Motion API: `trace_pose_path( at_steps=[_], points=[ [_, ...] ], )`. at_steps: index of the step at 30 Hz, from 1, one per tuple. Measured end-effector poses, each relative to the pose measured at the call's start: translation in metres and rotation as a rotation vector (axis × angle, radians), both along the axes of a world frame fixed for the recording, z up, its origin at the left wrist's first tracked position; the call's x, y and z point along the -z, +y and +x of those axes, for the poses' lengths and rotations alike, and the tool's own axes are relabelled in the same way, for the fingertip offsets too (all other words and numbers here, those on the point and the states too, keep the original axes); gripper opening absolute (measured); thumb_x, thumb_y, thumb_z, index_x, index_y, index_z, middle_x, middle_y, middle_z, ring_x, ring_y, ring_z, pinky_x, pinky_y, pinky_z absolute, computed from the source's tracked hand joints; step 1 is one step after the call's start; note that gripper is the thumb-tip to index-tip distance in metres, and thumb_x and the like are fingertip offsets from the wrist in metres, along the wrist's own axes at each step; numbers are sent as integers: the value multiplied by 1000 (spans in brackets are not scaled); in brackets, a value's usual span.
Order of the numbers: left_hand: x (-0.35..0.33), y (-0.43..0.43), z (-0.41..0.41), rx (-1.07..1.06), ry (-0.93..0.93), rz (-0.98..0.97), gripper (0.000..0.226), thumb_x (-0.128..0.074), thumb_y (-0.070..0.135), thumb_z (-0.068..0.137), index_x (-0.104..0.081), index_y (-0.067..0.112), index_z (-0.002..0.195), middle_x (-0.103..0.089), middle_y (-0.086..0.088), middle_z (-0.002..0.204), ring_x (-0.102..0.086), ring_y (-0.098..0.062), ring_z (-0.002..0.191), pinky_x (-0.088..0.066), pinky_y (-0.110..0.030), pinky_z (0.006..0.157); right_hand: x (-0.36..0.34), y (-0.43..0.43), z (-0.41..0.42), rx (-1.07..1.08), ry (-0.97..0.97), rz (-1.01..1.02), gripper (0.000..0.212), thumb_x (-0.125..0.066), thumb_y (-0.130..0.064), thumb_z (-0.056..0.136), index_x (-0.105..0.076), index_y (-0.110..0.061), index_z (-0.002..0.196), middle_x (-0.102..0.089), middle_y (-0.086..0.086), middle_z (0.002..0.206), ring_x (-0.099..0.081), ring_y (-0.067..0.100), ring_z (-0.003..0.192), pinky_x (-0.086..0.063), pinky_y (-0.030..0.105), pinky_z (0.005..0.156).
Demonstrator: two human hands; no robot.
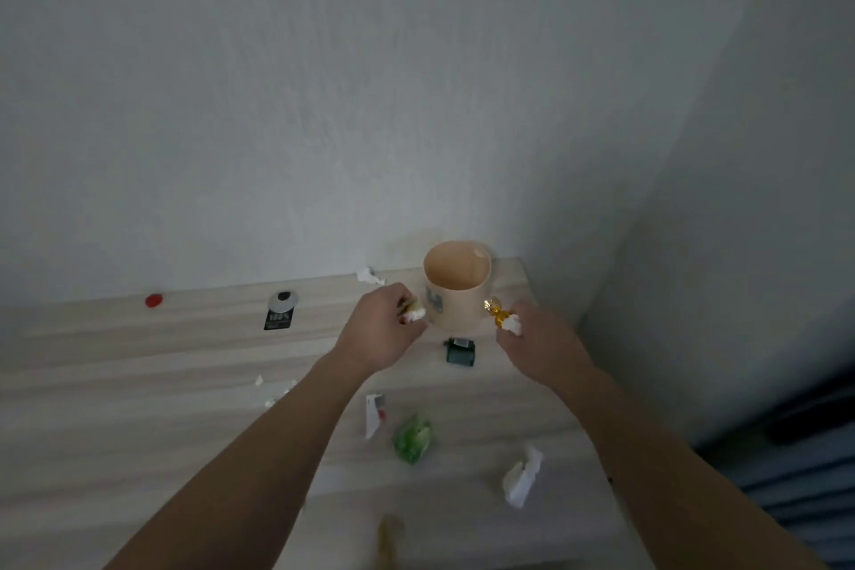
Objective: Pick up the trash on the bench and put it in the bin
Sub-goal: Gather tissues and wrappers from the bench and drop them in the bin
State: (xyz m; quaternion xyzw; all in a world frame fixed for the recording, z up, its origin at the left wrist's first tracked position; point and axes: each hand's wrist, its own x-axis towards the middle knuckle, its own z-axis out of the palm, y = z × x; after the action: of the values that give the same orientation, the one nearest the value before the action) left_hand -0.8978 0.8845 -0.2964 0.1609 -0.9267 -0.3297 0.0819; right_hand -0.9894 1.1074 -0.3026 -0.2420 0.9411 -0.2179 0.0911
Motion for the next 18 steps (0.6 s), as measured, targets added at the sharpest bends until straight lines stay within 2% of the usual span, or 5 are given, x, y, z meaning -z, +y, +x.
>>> trace_pose_path(
  at_steps=[5,9,12,15,18],
  points=[
    [10,-9,-62,120,4,35,24,-69,23,79,-46,23,72,-51,5,70,-49,-16,66,-34,-28,55,2,-1,-35,87,17,81,20,-52,-37,85,-51,-17,84,-62,5,80,-58,27,75,-45,32,64],
    [17,-11,-100,136,-23,46,19,-71,25,79,-54,19,86,-58,0,83,-55,-17,75,-45,-34,65,4,4,-64,101,32,171,21,-53,-35,86,-57,-15,86,-64,5,83,-61,27,79,-41,30,64],
    [19,-12,-125,130,-33,46,17,-69,21,81,-53,20,88,-58,1,83,-55,-15,73,-43,-29,61,12,2,-89,92,0,136,21,-53,-36,85,-56,-15,84,-64,5,83,-61,27,79,-41,30,64],
    [19,-7,-147,104,-51,33,20,-64,14,83,-47,24,87,-49,7,78,-49,-10,67,-33,-19,53,21,4,-109,78,-46,94,21,-53,-36,84,-54,-15,82,-61,2,78,-58,24,75,-44,31,64],
    [24,-2,-170,72,-101,-2,17,-61,13,84,-46,22,85,-48,3,84,-47,-14,75,-29,-21,57,32,8,-129,49,-114,49,20,-52,-35,81,-52,-15,77,-60,2,74,-58,22,71,-50,35,67]
  ],
)
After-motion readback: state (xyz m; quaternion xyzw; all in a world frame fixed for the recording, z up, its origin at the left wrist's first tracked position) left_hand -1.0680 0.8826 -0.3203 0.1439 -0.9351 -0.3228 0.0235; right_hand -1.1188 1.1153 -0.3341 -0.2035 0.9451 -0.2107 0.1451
